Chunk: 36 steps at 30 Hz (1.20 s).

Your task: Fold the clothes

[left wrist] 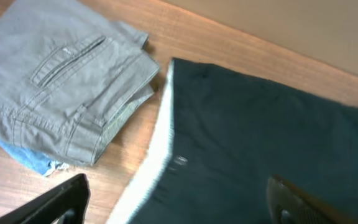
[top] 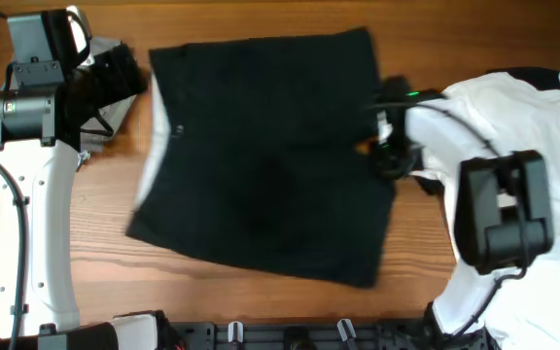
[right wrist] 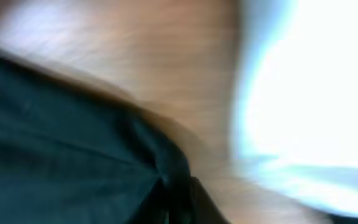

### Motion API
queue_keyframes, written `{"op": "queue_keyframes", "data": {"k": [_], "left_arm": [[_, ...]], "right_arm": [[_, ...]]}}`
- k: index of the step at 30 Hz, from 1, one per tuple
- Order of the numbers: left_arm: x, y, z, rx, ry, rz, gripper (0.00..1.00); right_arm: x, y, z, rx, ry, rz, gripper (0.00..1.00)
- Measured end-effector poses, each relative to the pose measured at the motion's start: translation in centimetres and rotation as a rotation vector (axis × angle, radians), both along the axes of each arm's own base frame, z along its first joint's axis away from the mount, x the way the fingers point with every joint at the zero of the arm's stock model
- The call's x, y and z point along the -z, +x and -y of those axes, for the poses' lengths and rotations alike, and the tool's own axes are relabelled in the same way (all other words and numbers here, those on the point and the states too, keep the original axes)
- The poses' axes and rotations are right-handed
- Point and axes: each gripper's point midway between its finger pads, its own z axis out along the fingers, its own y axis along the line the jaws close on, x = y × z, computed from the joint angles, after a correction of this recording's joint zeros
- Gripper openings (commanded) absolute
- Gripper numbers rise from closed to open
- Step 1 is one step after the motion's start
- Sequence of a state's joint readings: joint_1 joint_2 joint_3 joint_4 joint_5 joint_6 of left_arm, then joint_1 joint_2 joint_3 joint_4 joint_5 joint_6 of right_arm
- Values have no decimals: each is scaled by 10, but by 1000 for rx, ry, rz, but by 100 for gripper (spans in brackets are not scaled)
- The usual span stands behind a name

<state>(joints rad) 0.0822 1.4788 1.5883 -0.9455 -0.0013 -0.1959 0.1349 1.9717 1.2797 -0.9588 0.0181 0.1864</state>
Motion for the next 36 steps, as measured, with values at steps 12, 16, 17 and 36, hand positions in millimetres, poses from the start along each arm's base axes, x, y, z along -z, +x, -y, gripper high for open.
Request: {"op": "queue_keyframes", "data": {"k": [12,16,17,36], "left_arm": [[37,-78,-17,-133,-80,-314,100],[58,-113,-31,-254,-142,-440,98],[69,-119,-32,-273,-160,-474,96],[244,-188,20,-355,-459,-774,51]], "right_arm": [[-156,10,15,59,263,392,73],[-206,-27,8,102,305,462,73],[-210,-36,7,116,310,452,73],[-84,-122,-1,323,312,46,73]]}}
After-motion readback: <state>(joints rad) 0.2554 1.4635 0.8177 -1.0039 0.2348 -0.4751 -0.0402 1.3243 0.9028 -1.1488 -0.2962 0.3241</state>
